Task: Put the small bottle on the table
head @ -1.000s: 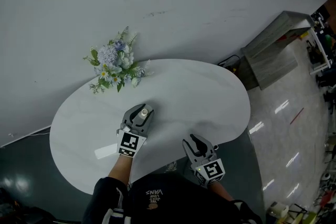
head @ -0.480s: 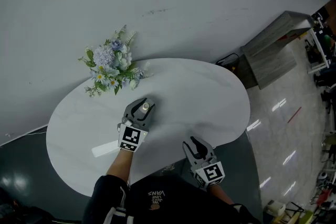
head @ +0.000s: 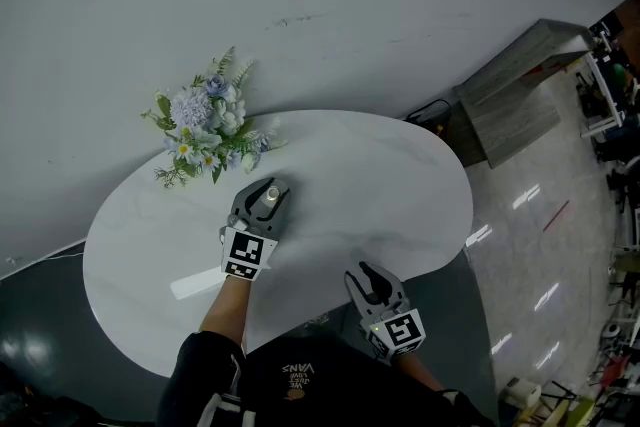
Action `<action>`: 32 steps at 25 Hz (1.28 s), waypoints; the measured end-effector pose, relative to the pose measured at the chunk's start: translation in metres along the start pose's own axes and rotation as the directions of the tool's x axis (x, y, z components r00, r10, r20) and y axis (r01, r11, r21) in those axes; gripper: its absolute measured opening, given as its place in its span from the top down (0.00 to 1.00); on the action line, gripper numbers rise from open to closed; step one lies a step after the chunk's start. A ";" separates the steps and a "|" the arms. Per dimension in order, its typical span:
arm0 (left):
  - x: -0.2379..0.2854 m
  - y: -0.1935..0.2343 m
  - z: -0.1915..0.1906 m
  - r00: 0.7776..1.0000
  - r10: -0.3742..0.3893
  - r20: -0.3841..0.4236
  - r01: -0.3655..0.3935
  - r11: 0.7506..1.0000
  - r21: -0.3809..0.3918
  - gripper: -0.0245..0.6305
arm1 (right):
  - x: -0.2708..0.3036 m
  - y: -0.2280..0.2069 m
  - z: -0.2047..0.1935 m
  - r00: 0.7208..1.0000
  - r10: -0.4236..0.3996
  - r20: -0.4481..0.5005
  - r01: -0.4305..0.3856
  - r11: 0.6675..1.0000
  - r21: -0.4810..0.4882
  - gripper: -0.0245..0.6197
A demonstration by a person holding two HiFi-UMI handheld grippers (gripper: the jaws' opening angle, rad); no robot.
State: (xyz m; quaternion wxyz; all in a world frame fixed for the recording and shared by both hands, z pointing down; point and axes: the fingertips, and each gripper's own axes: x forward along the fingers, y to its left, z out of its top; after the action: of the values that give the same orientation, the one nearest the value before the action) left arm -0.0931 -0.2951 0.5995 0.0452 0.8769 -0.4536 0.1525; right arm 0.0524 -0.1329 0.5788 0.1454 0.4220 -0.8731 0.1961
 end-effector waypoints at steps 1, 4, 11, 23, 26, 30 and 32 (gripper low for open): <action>0.001 0.002 0.000 1.000 0.000 0.000 0.000 1.000 -0.001 0.72 | 0.000 -0.001 0.000 1.000 -0.002 -0.001 0.002 1.000 -0.001 0.78; 0.005 0.005 -0.001 1.000 0.001 -0.003 -0.001 1.000 -0.008 0.72 | 0.000 -0.002 -0.001 1.000 -0.005 -0.007 0.005 1.000 -0.003 0.78; 0.010 0.004 -0.008 1.000 -0.014 -0.015 0.013 1.000 -0.019 0.72 | 0.004 -0.004 -0.001 1.000 -0.003 -0.005 0.002 1.000 -0.010 0.78; 0.014 -0.001 -0.009 0.999 -0.018 -0.043 0.019 1.000 0.013 0.72 | 0.001 -0.004 0.006 1.000 0.010 -0.003 -0.010 1.000 0.003 0.78; 0.014 -0.001 -0.008 0.999 -0.012 -0.042 0.012 1.000 0.021 0.72 | -0.003 -0.006 0.005 1.000 0.009 0.003 -0.009 1.000 -0.002 0.78; 0.014 -0.002 -0.008 0.999 -0.004 -0.035 0.005 1.000 0.016 0.72 | -0.007 -0.008 0.005 1.000 0.008 0.005 -0.008 1.000 -0.007 0.78; 0.014 -0.004 -0.007 0.999 -0.012 -0.031 0.012 1.000 0.006 0.70 | -0.009 -0.008 0.005 1.000 0.007 0.006 -0.007 1.000 -0.003 0.78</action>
State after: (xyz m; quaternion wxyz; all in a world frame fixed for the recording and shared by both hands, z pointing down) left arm -0.0843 -0.3018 0.6108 0.0505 0.8772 -0.4472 0.1672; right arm 0.0637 -0.1339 0.5730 0.1427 0.4192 -0.8754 0.1937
